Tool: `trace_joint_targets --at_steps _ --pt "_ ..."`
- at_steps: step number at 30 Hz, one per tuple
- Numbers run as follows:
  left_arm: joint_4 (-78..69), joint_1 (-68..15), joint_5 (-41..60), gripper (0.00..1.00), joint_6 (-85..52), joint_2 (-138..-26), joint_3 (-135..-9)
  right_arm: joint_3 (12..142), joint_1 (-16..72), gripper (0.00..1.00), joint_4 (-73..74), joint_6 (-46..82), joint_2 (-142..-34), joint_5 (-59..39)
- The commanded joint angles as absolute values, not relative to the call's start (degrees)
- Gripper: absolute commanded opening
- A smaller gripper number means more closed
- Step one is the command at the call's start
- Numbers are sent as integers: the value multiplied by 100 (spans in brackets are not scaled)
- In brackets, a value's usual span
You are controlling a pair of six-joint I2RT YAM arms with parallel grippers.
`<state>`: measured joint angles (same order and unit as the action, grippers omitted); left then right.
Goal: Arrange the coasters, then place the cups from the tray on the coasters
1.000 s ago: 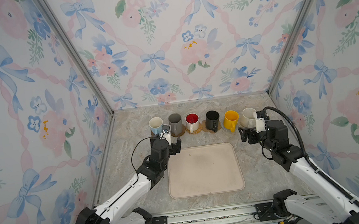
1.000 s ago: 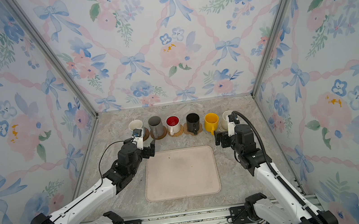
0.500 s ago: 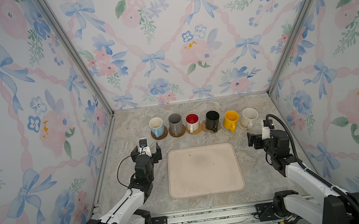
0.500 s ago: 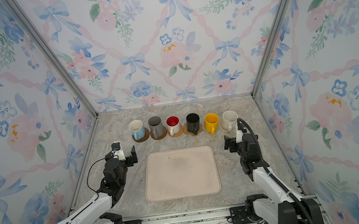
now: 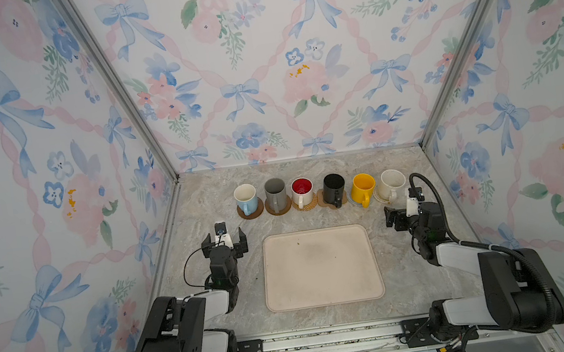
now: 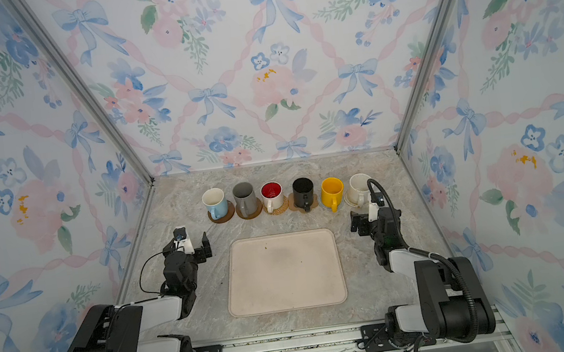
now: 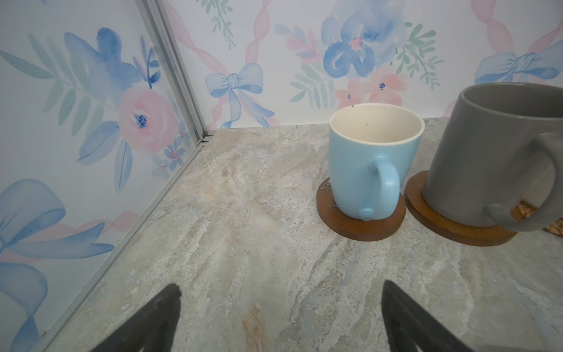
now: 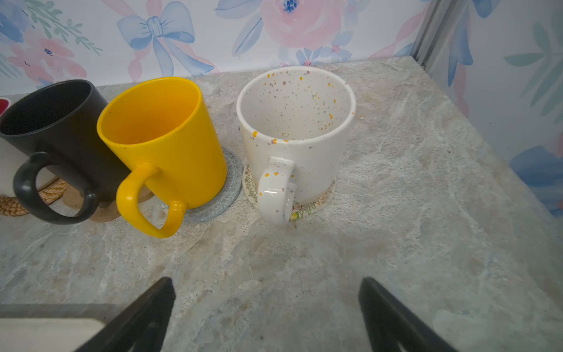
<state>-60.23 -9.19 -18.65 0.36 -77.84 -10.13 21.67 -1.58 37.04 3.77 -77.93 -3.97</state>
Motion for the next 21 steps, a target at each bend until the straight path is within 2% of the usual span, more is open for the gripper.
trace_joint_targets --at_steps 1,7,13,21 --pt "-6836 -857 -1516 98 262 -7952 -957 2222 -243 97 4306 344 -7881 -460" --pt "-8313 -813 -1611 98 357 -8873 -712 1982 -276 97 5153 385 -8251 -311" --pt "-8826 -782 -1380 98 428 -9248 -630 1969 -278 97 5381 394 -8465 -313" --pt "-8848 -694 -936 98 433 -9189 -546 2201 -103 97 5184 188 -8752 -297"
